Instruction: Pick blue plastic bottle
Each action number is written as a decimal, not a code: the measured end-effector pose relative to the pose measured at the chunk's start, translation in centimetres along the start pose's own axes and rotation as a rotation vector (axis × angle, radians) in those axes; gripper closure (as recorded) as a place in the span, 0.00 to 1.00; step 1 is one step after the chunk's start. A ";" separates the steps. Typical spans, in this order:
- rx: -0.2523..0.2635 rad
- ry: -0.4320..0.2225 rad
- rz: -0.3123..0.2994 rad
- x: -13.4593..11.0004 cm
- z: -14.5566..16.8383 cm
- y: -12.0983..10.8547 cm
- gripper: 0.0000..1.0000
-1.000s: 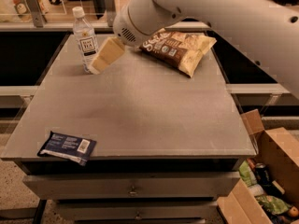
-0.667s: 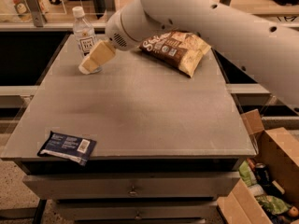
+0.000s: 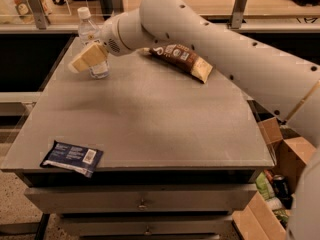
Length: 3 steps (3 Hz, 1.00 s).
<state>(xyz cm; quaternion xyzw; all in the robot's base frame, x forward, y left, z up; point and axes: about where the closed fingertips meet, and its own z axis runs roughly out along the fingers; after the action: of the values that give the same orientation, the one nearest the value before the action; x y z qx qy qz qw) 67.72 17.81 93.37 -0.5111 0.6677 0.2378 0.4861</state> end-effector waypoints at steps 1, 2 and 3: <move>-0.008 -0.075 0.010 -0.8 2.7 -1.3 0.00; -0.012 -0.146 0.025 -1.2 5.1 -2.8 0.18; -0.023 -0.200 0.034 -1.8 6.7 -3.6 0.41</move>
Offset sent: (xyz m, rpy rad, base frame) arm 0.0780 0.0508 -0.0066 0.2313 -0.0455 0.0291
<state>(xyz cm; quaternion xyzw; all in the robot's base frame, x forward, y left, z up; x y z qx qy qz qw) 73.75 22.76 92.80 -0.4788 0.6217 0.3037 0.5404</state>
